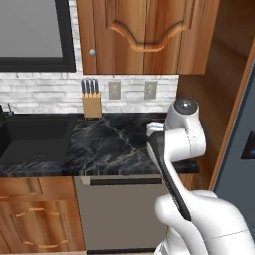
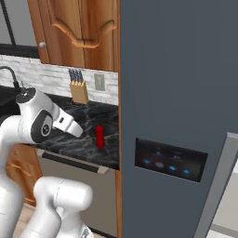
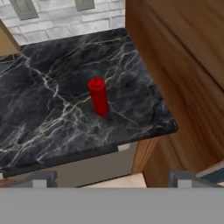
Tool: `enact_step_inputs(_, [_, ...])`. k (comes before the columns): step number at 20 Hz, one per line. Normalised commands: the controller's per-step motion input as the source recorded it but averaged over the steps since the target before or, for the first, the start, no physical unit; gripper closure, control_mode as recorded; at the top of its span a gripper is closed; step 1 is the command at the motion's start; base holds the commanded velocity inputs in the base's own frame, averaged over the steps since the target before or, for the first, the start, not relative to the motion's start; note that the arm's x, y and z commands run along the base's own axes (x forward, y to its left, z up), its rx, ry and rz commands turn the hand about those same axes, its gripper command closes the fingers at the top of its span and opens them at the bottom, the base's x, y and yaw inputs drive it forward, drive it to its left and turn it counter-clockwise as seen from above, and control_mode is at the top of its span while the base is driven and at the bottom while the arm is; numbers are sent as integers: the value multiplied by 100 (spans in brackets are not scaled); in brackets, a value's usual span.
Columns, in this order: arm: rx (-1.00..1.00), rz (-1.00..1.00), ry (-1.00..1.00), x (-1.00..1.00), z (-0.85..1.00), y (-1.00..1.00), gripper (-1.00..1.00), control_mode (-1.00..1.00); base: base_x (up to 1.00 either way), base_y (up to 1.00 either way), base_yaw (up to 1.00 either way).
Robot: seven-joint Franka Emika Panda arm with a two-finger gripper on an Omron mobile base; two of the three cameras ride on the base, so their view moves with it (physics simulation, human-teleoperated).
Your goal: Place the ketchup and mustard from the counter to the top shelf of the fridge. If the existing items in the fridge are on the top shelf, move them to other shelves.
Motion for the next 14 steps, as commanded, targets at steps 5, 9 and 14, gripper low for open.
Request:
enact_step_inputs(5, [0,2,0,97,-28,0,-100,-100,0,0,0])
enact_step_inputs(9, [0,5,0,90,-26,0,-100,-100,0,0,0])
enact_step_inputs(14, [0,5,0,75,-36,-2,-100,-100,0,0,0])
